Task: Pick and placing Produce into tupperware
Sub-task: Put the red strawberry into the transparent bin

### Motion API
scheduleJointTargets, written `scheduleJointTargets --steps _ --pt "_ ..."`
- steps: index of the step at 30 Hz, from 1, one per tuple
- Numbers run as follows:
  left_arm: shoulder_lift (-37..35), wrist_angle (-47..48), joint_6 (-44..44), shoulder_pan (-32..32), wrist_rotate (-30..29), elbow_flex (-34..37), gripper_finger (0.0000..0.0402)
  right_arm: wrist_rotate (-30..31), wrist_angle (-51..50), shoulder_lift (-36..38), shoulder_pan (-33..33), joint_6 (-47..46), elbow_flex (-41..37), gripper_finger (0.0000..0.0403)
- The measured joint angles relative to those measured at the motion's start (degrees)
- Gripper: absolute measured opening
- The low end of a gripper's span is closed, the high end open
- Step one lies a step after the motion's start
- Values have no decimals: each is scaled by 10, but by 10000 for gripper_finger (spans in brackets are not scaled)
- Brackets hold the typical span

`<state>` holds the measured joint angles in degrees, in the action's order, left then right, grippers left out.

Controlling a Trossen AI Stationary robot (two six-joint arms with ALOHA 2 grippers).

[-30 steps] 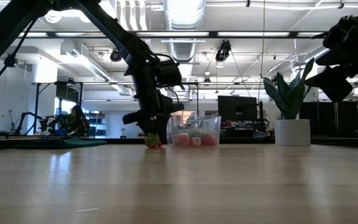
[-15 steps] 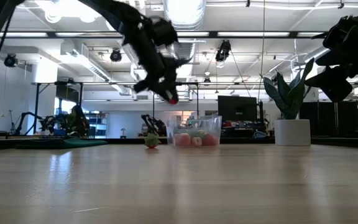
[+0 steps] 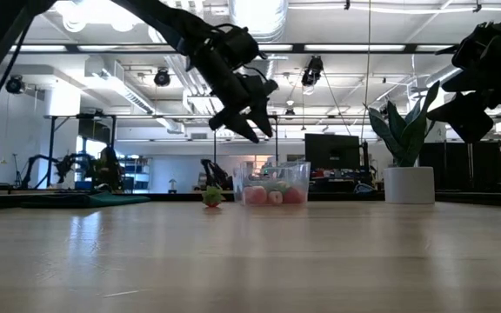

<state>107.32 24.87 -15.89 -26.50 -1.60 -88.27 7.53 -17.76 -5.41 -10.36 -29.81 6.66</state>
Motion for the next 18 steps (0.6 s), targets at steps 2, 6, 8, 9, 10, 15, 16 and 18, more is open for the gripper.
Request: scheduleJointTargets --steps 2,6,8,9,10,15,16,18 --pt "-12 43 16 1 5 1 211 0 0 0 0 0 0 233" --pt "-33 127 94 4 25 2 226 0 0 0 0 0 0 233" --pt "-42 195 175 11 42 7 225 0 0 0 0 0 0 233" --pt "-44 226 205 18 44 8 223 0 0 0 0 0 0 233" --pt "-44 256 219 22 46 9 220 0 0 0 0 0 0 233" --pt "-30 297 -4 19 49 34 212 0 0 0 0 0 0 233" --pt "-28 297 -69 15 47 40 212 0 0 0 0 0 0 233" --pt "-27 286 -174 9 45 45 212 0 0 0 0 0 0 233"
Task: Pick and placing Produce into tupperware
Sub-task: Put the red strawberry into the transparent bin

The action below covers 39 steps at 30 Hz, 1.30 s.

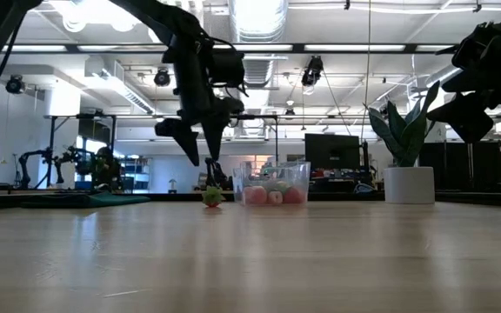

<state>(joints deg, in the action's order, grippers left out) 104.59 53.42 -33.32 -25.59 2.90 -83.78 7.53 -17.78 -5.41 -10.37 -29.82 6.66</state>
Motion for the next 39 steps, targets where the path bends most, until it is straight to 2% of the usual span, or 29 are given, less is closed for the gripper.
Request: scheduleJointTargets --steps 3,11,18,25,39 --pt "3 -10 -52 -3 -2 7 212 0 0 0 0 0 0 233" --pt "26 -68 -54 -3 -3 19 212 0 0 0 0 0 0 233" --pt "58 -66 -68 -3 -3 40 212 0 0 0 0 0 0 233" --pt "59 -112 -83 -2 -3 42 212 0 0 0 0 0 0 233" --pt "84 -126 -82 -1 -5 52 211 0 0 0 0 0 0 233"
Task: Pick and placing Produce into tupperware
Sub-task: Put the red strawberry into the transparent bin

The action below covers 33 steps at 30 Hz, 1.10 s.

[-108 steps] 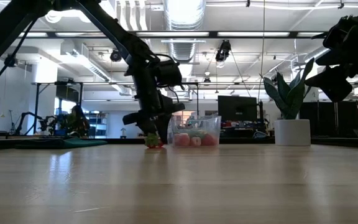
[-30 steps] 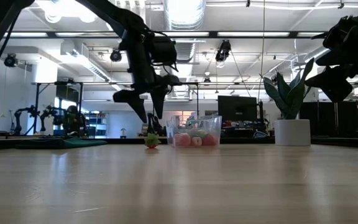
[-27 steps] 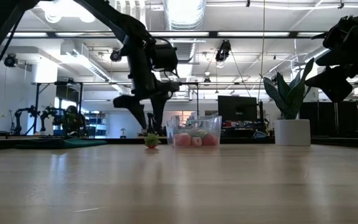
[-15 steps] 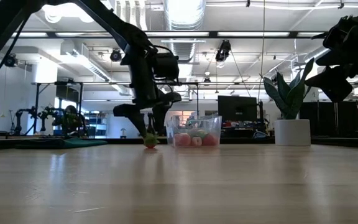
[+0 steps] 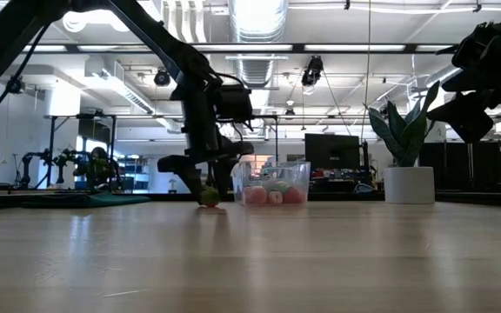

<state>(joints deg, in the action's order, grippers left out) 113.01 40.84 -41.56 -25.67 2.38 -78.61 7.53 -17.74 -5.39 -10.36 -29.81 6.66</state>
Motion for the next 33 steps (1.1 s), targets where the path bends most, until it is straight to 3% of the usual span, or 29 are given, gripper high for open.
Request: scheduleJointTargets --steps 4,14,21,25,29,33 --pt "0 -1 8 0 -8 0 198 0 0 0 0 0 0 233" --pt "-2 9 34 1 12 0 118 0 0 0 0 0 0 233" --pt "-66 5 45 2 -10 -37 124 0 0 0 0 0 0 233" --pt "-98 -83 119 3 -39 -54 125 0 0 0 0 0 0 233" --pt "-89 -217 228 3 -36 -56 126 0 0 0 0 0 0 233" --pt "-46 -237 268 3 -46 -70 147 0 0 0 0 0 0 233"
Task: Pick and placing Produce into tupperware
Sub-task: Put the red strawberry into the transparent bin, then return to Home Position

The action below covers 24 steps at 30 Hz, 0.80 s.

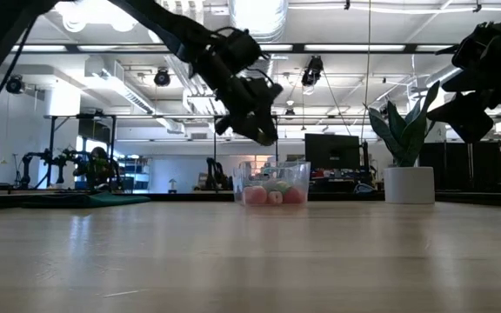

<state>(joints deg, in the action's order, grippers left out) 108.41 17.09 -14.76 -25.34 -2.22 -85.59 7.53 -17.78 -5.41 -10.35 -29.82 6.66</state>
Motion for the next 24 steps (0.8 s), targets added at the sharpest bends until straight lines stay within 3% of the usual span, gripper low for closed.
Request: scheduleJointTargets --steps 8,12,15,18,21,24 --pt "-7 2 10 -1 -1 -3 254 0 0 0 0 0 0 233" --pt "-35 -1 82 -2 17 -6 291 0 0 0 0 0 0 233" --pt "-65 48 179 9 36 -3 298 0 0 0 0 0 0 233" --pt "-109 133 226 23 10 -2 297 0 0 0 0 0 0 233" --pt "-172 214 179 36 -27 -1 297 0 0 0 0 0 0 233" --pt "-253 229 107 58 -11 22 297 0 0 0 0 0 0 233"
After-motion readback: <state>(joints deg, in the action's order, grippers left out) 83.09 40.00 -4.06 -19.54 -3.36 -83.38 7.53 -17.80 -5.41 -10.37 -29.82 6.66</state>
